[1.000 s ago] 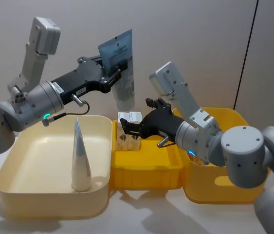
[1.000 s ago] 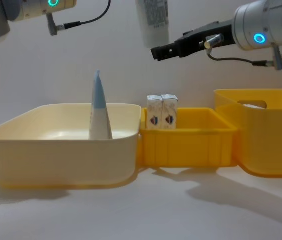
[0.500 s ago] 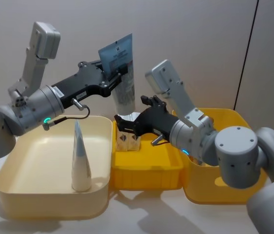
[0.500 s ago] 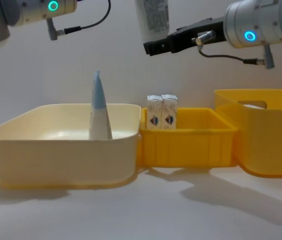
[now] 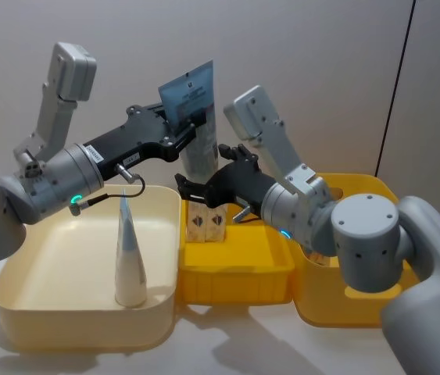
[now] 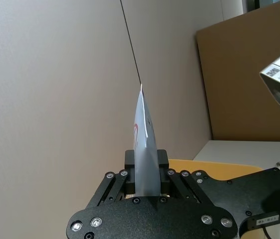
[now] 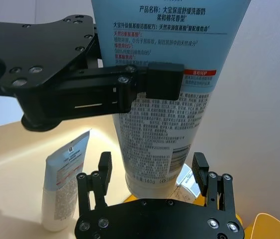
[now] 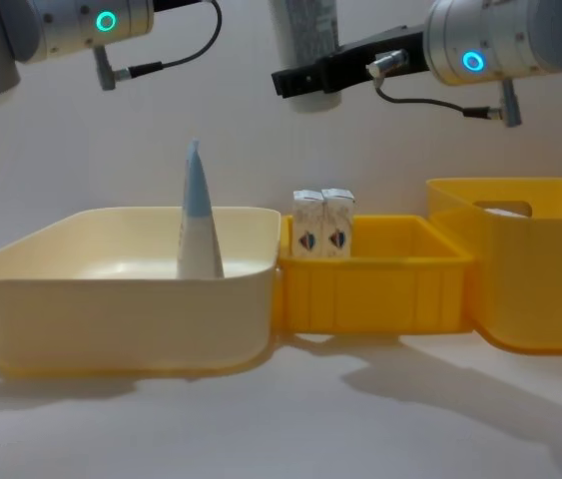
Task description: Bimanual collaborative sorting of washing and personal care products
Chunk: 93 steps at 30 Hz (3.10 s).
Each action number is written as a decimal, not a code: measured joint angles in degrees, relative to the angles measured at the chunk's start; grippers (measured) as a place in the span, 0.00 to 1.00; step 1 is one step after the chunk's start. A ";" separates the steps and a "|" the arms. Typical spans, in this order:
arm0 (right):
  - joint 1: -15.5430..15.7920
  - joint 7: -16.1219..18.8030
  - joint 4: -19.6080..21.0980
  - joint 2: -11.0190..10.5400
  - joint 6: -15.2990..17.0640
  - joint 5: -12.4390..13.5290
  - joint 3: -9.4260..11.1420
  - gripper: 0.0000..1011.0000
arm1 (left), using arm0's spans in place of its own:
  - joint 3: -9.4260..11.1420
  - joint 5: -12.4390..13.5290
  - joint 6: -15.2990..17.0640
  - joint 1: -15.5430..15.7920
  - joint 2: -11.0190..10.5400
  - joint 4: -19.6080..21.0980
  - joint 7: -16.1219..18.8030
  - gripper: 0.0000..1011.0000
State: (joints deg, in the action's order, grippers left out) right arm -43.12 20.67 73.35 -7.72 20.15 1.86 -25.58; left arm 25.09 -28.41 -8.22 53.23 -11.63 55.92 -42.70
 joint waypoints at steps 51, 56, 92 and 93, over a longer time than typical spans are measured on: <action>-2.90 0.32 -4.40 2.77 -0.31 0.04 -0.45 0.61 | 1.00 -1.20 -0.82 0.33 0.02 -0.92 -0.59 0.25; -2.92 0.32 -4.43 2.79 -0.31 0.04 -0.45 0.61 | 0.99 -1.21 -0.84 0.33 0.02 -0.92 -0.58 0.25; -1.77 -1.78 -1.08 -0.93 2.17 -0.39 2.80 0.61 | 0.99 -1.20 -0.84 0.33 0.02 -0.91 -0.58 0.99; -1.68 -2.00 -0.88 -1.13 2.39 -0.47 3.00 0.61 | 0.99 -1.20 -0.83 0.32 0.02 -0.92 -0.58 0.99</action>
State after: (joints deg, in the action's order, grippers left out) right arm -44.80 18.66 72.47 -8.85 22.54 1.39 -22.57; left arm 26.08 -29.61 -9.05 53.56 -11.61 55.00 -43.28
